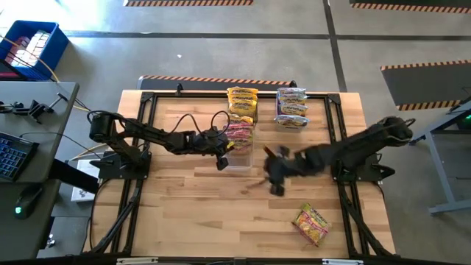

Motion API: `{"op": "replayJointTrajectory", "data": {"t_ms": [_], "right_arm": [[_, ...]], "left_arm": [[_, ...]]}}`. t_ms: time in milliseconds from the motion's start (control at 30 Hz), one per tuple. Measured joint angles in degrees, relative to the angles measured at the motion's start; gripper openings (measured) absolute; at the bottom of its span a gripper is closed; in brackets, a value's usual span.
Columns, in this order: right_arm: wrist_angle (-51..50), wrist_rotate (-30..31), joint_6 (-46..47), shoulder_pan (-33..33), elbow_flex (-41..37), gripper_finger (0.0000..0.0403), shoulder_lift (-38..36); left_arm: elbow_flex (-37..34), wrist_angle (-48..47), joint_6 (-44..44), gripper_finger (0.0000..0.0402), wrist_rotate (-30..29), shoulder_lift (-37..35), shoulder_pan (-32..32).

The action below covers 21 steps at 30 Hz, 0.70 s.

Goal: Sort Maruchan noodles
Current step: Put the green noodle pack into the transparent bin

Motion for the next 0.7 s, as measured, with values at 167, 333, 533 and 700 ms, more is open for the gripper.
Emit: {"op": "replayJointTrajectory", "data": {"t_ms": [167, 333, 533, 700], "right_arm": [[-11.3, 1.3, 20.3, 12.2, 2.9, 0.0147, 1.1], [-21.9, -3.0, 40.1, 21.9, 6.4, 0.0164, 3.1], [-23.4, -14.6, 51.8, 30.1, 3.0, 0.0189, 3.1], [-20.3, -14.9, 55.3, 31.8, -4.6, 0.0188, 1.9]], "left_arm": [[0.0, 0.1, 0.8, 0.0000, 0.0, 0.0, 0.0], [0.0, 1.1, 2.7, 0.0000, 0.0, 0.0, 0.0], [0.0, 1.6, 2.8, 0.0000, 0.9, 0.0, 0.0], [0.0, 1.5, 2.7, 0.0000, 1.0, 0.0, -0.9]]}}
